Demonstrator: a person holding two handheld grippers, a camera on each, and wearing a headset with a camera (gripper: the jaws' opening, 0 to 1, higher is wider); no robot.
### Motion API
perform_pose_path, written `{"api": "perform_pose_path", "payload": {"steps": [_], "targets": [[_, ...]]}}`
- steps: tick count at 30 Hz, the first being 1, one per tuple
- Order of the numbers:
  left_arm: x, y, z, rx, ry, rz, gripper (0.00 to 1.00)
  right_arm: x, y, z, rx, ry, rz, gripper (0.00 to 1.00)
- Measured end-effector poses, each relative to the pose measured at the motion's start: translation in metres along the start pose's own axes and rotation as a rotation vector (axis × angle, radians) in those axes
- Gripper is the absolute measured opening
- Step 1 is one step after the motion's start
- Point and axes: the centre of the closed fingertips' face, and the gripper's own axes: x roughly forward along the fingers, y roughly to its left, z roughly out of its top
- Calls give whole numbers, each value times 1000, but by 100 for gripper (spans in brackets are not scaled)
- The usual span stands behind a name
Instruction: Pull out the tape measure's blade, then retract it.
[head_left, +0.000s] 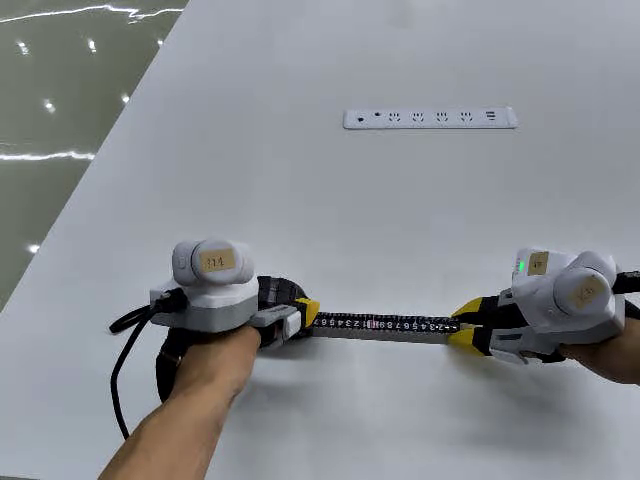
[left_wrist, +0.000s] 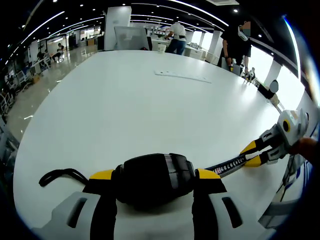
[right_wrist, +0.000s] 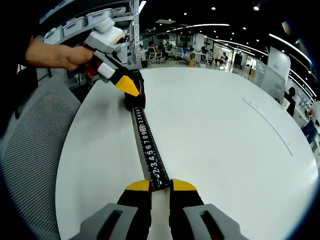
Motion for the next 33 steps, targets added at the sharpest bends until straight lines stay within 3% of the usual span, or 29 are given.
{"api": "perform_pose_path", "payload": {"steps": [33], "targets": [[1, 2, 1, -11, -1, -8, 56, 20, 7, 21, -20, -8, 28, 9]]}}
